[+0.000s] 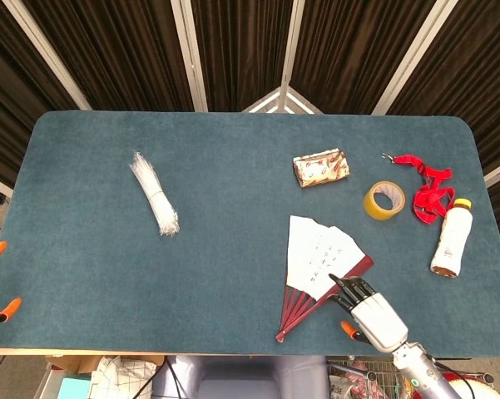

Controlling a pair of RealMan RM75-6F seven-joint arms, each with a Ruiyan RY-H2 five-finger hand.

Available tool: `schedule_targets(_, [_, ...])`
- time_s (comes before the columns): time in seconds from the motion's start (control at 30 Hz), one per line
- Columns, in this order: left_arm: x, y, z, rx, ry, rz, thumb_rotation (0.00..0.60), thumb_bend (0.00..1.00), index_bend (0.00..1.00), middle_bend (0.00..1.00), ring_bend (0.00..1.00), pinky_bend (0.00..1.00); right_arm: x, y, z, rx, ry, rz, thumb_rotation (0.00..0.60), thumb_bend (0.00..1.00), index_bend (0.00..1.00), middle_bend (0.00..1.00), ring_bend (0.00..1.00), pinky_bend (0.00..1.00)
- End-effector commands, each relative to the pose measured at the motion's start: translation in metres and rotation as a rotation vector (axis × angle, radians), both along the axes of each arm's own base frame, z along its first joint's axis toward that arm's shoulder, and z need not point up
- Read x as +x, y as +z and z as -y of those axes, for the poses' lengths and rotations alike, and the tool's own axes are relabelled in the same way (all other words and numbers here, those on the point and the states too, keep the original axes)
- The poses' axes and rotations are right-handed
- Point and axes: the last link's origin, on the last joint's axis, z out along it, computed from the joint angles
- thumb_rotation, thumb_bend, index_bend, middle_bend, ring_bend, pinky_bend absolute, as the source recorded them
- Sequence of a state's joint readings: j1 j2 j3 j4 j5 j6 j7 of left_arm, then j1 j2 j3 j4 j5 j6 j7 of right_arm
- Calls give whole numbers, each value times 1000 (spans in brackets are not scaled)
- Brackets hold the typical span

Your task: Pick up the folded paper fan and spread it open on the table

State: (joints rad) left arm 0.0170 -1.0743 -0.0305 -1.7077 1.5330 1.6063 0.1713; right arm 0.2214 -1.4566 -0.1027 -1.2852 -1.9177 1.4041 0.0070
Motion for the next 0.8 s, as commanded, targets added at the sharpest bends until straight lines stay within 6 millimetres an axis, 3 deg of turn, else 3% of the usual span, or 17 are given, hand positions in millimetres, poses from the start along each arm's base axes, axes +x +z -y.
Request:
schedule_targets(0.03, [0, 0, 0, 3, 1, 0, 600, 255, 118, 0, 0, 72, 4, -13, 2, 4, -1, 22, 600, 345, 345, 66, 177, 196])
schedule_targets(0.37, [-2, 1, -1, 6, 7, 0, 600, 255, 118, 0, 0, 72, 4, -36, 9, 16, -15, 5, 600, 345, 354, 66, 177, 196])
schedule_targets(0.8, [-2, -1, -3, 0, 11, -8, 600, 255, 118, 0, 0, 72, 3, -50, 16, -11, -24, 34, 600, 345, 361, 66, 177, 196])
